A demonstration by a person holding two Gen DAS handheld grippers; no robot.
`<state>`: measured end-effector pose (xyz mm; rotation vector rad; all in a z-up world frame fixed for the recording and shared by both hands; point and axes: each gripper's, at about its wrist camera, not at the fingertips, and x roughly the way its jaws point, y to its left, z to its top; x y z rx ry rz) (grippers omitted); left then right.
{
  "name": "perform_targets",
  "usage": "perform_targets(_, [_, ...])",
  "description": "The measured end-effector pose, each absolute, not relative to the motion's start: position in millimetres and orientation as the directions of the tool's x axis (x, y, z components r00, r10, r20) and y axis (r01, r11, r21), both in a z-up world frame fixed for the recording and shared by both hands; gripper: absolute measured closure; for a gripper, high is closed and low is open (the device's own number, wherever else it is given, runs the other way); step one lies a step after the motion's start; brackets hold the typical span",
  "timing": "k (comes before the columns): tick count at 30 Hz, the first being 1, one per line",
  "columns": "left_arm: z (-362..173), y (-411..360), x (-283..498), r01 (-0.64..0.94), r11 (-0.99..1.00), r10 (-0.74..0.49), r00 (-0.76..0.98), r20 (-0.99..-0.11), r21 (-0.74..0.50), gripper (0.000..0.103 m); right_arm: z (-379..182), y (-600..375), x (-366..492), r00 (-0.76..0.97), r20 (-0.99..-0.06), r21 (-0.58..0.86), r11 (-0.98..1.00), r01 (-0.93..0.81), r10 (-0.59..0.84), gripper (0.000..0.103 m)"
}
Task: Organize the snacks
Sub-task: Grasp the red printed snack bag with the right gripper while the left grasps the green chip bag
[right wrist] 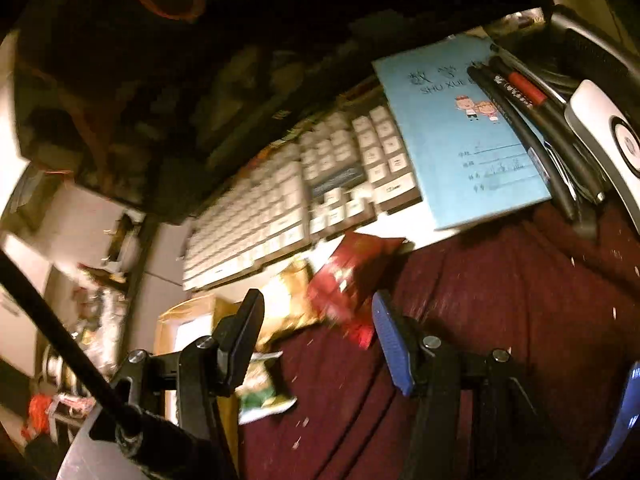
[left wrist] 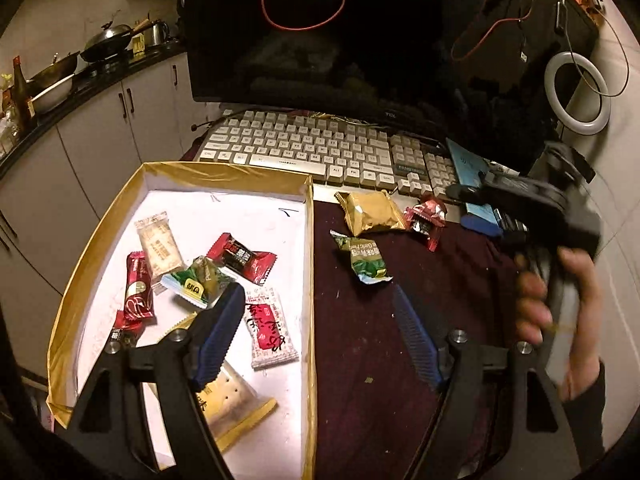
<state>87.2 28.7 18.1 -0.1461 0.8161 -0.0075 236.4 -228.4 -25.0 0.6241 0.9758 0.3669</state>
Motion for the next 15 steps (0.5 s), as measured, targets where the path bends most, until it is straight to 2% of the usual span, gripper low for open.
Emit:
perform_targets(5, [15.8, 26.6, 83.5, -0.043, 0.991, -0.065, 0.681, -0.729, -0.128, 0.027, -34.4, -216.2, 266.2, 0.484, -0.742, 0.562, 0.824, 0.071, 0.464, 0.056])
perform_targets(10, [15.3, 29.8, 81.9, -0.047, 0.989, -0.073, 0.679, -0.73, -0.142, 0.027, -40.4, -205.9, 277.2, 0.47, -0.788, 0.492, 0.866, 0.093, 0.397, 0.066])
perform_targets(12, [15.9, 29.9, 81.4, -0.041, 0.989, -0.079, 0.679, -0.73, -0.145, 0.027, -42.1, -207.5, 273.1, 0.479, -0.783, 0.494, 0.865, 0.09, 0.397, 0.07])
perform_targets(13, [16.0, 29.2, 81.1, -0.039, 0.989, -0.078, 0.679, -0.73, -0.142, 0.027, -43.3, -210.0, 270.0, 0.483, -0.774, 0.509, 0.856, 0.089, 0.41, 0.076])
perform_targets(15, [15.5, 27.1, 82.5, -0.034, 0.99, -0.078, 0.673, -0.735, -0.136, 0.027, -46.4, -212.8, 265.3, 0.486, -0.762, 0.526, 0.847, 0.08, 0.427, 0.078])
